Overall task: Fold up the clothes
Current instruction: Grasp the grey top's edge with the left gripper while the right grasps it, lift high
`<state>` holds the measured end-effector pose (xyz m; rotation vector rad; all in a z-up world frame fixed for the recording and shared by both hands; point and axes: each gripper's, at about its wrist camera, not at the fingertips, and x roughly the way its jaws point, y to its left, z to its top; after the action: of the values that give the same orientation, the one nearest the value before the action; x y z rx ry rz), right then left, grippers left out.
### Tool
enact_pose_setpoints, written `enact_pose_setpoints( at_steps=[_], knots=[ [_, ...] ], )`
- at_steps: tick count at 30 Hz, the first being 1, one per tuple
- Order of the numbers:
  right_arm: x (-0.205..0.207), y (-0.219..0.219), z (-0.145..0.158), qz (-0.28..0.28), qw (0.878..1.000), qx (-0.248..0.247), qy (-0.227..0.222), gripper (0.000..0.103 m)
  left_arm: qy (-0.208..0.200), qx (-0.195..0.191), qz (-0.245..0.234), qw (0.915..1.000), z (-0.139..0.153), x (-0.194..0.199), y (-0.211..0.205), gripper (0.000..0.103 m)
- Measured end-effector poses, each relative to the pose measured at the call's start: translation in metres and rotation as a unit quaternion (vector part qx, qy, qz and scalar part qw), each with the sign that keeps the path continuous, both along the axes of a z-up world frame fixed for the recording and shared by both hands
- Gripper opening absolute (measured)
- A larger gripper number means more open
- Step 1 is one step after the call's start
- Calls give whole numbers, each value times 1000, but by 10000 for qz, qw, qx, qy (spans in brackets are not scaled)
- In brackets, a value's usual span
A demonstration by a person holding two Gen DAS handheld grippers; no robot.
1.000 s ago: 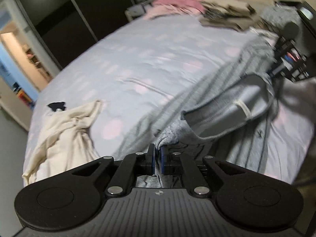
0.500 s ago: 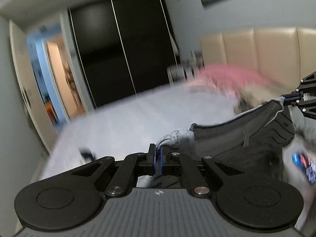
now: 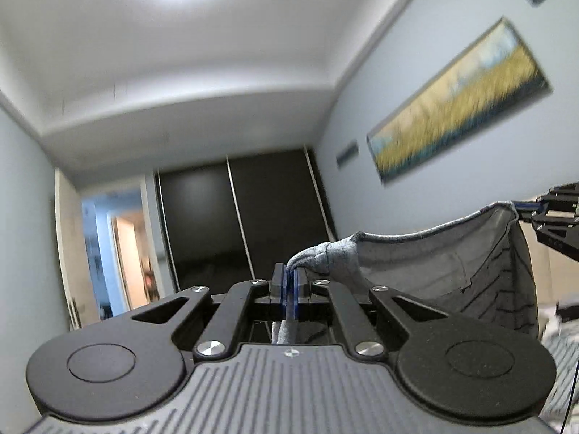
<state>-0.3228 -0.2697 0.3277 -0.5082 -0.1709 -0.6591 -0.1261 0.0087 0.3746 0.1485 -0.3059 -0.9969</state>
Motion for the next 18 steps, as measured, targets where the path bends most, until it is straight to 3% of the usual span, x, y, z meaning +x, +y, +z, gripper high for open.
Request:
enact_pose_setpoints(
  at_steps=[6,11,15,18],
  knots=[
    [-53,40,37,25,9965,-448,-710,4,-266,-526,-68,9982,31,-32,30,2],
    [-68,61,51,26,9933,-713,-904,4,-271,-610,47,9978,40,-30,26,2],
    [-51,56,46,-35,9942,-666,-839,4,-167,-386,106,9991,32,-16,9,2],
    [-25,40,33,-99,9971,-456,-604,4,39,71,247,9997,8,12,-23,2]
  ],
)
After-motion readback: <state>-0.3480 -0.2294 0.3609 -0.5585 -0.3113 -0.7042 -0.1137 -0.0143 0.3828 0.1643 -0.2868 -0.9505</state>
